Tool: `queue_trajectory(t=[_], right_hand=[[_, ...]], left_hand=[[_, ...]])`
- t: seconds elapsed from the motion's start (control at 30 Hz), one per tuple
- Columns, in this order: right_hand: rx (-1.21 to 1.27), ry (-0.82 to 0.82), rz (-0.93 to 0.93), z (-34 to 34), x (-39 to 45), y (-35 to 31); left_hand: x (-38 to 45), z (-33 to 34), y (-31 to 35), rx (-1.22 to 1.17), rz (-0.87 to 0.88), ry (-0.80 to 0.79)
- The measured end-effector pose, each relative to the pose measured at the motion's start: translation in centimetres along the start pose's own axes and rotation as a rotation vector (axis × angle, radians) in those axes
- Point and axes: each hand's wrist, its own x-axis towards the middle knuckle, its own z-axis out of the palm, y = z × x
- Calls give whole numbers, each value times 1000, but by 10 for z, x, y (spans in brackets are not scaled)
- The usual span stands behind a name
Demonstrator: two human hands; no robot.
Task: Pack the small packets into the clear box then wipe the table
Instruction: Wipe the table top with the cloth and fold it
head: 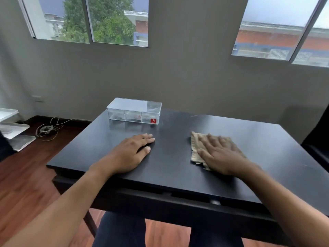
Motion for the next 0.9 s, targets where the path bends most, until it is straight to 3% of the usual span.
queue_trajectory(t=[0.17, 0.6, 0.77, 0.9], right_hand=[[70, -3, -173, -5, 48, -31], [122, 15, -117, -23, 178, -76], [141, 30, -88, -29, 183, -46], [117, 81, 82, -31, 172, 29]], left_hand=[[3, 8, -3, 10, -31, 64], [5, 10, -4, 3, -69, 53], [14, 10, 7, 25, -79, 36], [35, 16, 27, 10, -27, 0]])
